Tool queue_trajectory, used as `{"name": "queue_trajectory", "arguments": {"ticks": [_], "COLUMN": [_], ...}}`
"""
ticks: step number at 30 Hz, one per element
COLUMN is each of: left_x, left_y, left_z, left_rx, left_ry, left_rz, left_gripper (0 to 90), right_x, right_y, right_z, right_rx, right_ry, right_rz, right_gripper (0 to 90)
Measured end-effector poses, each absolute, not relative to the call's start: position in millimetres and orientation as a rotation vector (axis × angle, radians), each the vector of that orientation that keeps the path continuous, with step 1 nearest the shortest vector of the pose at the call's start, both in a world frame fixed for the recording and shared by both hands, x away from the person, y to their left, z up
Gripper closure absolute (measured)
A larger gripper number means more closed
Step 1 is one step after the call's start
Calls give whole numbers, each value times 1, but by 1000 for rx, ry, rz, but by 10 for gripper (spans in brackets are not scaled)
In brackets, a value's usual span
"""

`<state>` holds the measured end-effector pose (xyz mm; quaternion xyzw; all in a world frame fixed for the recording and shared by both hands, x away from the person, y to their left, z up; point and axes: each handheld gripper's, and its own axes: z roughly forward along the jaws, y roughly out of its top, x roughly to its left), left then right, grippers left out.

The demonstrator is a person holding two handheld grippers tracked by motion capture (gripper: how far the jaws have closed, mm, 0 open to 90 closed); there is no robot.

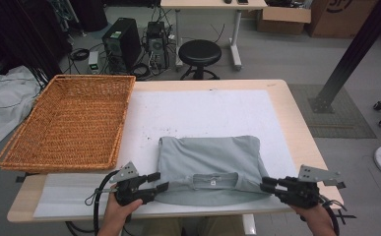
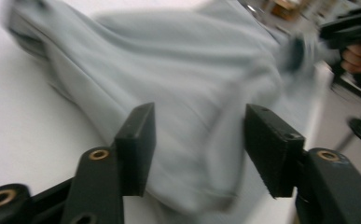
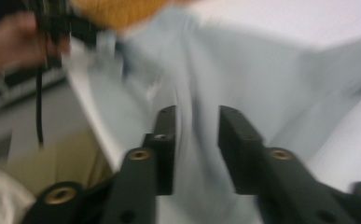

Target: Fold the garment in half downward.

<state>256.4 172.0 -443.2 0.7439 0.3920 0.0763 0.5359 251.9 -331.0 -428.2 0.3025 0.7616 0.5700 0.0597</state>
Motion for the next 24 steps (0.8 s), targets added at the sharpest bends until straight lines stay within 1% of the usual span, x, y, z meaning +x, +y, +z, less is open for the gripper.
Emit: {"name": "queue_trajectory", "arguments": {"ticks": [1, 2, 4, 6, 8, 10, 11, 12, 15, 18, 20, 22, 23, 24], "left_x": [261, 266, 277, 289, 300, 314, 321, 328, 347, 356, 361, 364, 365, 366], "left_y": [171, 170, 169, 167, 165, 162, 160, 159, 161, 159, 156, 155, 154, 153], "left_z": [-442, -442, -443, -441, -438, -438, -438, -439, -444, -449, -453, -453, -453, -453], "left_rx": [1753, 1729, 1699, 1661, 1631, 1630, 1640, 1645, 1592, 1613, 1645, 1658, 1662, 1675], "left_ry": [969, 998, 1067, 1095, 1128, 1185, 1214, 1254, 1354, 1362, 1369, 1376, 1361, 1356], "left_rz": [207, 230, 271, 278, 284, 295, 309, 309, 298, 249, 222, 201, 200, 210], "left_gripper": [363, 339, 348, 337, 336, 338, 337, 339, 346, 347, 349, 397, 457, 549], "right_x": [257, 261, 273, 286, 300, 317, 326, 334, 357, 374, 381, 384, 383, 384], "right_y": [-334, -335, -334, -329, -322, -316, -313, -310, -298, -290, -287, -285, -284, -284], "right_z": [-425, -421, -417, -417, -419, -423, -425, -427, -433, -439, -444, -447, -447, -447], "right_rx": [948, 977, 1029, 1100, 1146, 1240, 1261, 1293, 1347, 1395, 1394, 1381, 1370, 1354], "right_ry": [2258, 2210, 2163, 2123, 2106, 2099, 2092, 2094, 2121, 2160, 2195, 2230, 2239, 2254], "right_rz": [1769, 1773, 1701, 1604, 1530, 1444, 1420, 1379, 1272, 1194, 1162, 1152, 1154, 1164], "right_gripper": [625, 609, 582, 529, 513, 440, 451, 437, 420, 407, 455, 565, 639, 716]}}
